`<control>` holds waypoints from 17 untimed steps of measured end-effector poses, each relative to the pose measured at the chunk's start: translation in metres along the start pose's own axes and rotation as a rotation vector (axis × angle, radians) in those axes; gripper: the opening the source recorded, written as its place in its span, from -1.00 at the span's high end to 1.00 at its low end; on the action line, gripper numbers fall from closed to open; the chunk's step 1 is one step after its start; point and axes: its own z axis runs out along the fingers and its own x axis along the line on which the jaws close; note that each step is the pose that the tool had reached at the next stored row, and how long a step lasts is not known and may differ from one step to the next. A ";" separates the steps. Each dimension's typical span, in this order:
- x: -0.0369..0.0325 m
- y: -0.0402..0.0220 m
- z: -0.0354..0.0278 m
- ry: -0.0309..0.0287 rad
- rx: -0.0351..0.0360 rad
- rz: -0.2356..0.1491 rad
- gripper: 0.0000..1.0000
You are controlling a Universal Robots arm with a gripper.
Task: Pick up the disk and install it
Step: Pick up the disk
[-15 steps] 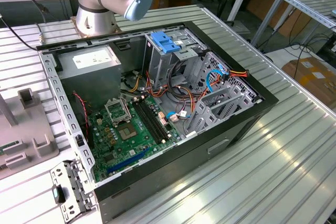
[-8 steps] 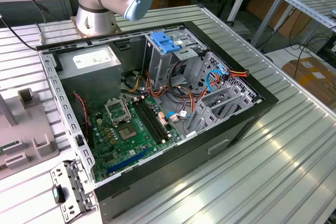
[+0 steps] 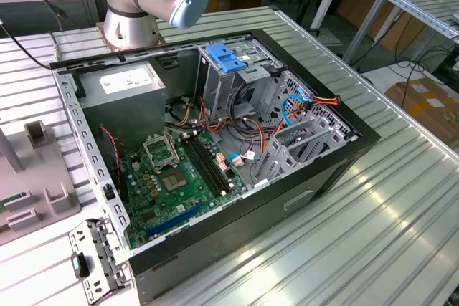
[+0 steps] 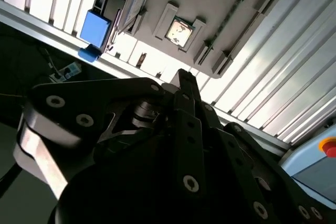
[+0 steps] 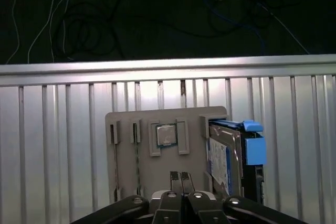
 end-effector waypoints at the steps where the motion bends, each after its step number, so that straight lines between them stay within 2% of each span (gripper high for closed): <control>1: 0.0000 0.0000 0.0000 0.0004 -0.0002 -0.008 0.79; 5: 0.0000 0.0000 0.0000 0.0017 -0.0009 -0.038 0.79; 12: 0.0000 0.0000 0.0000 0.0021 -0.0011 -0.047 0.77; 14: 0.0000 0.0000 0.0000 0.0021 -0.0011 -0.048 0.53; 17: 0.0000 0.0000 0.0000 0.0023 -0.0012 -0.051 0.41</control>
